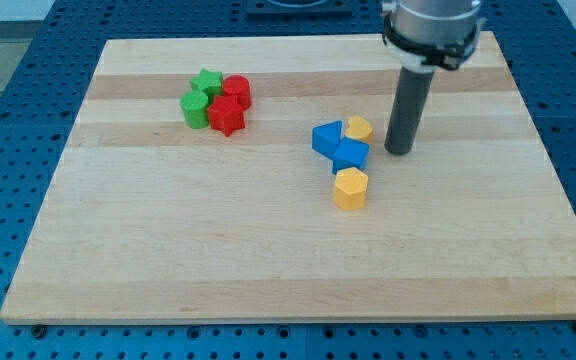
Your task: Arrange the yellow and blue blocks in a line
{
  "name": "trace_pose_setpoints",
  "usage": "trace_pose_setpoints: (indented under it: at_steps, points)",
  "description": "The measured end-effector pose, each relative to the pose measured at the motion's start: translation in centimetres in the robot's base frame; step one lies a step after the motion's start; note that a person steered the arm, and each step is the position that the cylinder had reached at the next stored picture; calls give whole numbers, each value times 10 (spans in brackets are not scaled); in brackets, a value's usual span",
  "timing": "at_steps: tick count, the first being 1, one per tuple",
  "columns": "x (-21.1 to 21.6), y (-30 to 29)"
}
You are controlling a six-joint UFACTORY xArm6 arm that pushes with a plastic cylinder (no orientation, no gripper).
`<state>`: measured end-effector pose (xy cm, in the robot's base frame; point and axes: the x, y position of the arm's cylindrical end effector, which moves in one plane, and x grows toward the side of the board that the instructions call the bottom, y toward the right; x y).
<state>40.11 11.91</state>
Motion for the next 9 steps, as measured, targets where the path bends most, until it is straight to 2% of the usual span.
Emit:
trace_pose_setpoints:
  at_steps: [1, 2, 3, 4, 6, 9]
  points:
    - [-46, 0]
    - [-49, -11]
    - [-49, -62]
    - [-42, -108]
    - [25, -136]
    - [22, -88]
